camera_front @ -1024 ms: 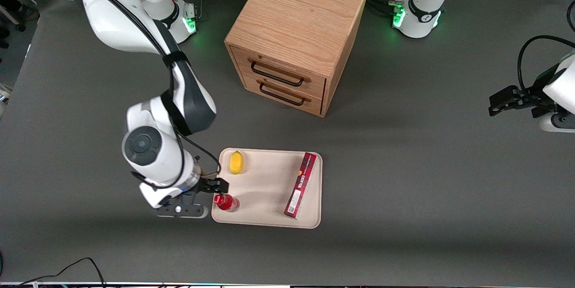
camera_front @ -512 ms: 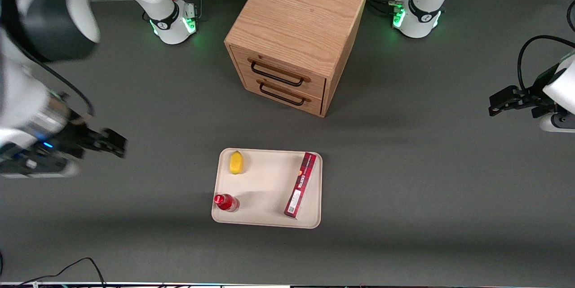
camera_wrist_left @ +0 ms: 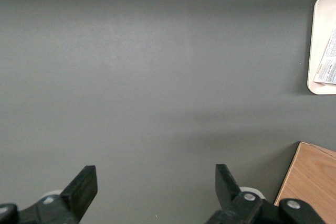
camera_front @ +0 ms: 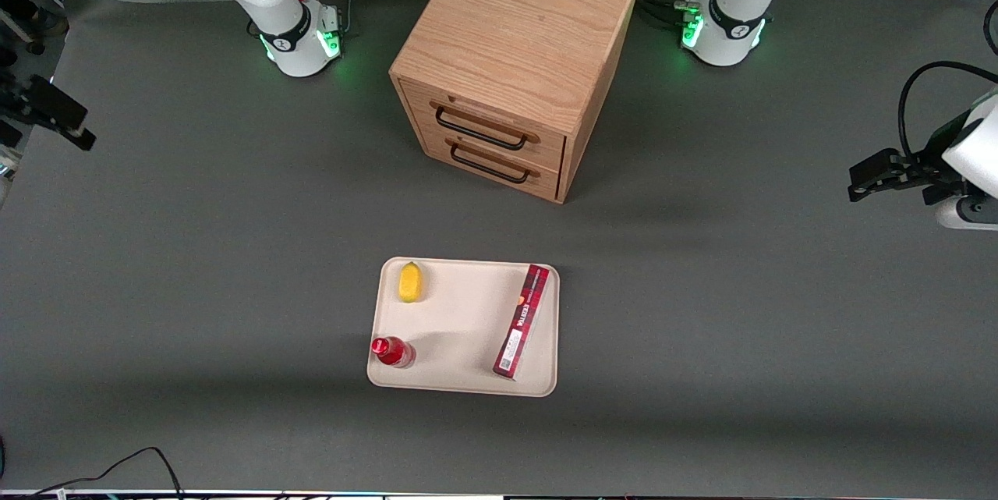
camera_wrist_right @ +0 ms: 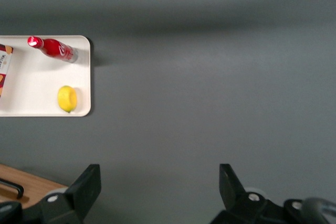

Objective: Place coke bottle on tray

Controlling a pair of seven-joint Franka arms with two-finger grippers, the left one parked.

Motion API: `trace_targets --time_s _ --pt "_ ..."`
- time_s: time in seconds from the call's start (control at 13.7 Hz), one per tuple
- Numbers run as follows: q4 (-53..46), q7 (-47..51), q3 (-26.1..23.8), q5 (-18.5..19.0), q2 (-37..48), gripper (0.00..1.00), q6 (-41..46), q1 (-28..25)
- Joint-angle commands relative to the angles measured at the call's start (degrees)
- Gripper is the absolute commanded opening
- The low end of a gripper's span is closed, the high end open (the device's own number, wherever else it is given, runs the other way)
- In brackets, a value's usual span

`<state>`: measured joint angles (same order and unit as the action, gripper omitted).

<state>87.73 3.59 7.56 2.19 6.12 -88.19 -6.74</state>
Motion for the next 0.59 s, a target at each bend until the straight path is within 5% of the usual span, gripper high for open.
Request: trace_targets --time_s 0.0,0.51 --pt "2.10 -4.46 2.11 -1.57 0.91 1.00 -0.32 -0.12" --pt "0.87 -0.52 1.67 -1.49 -0.41 1.00 -0.32 -0.82"
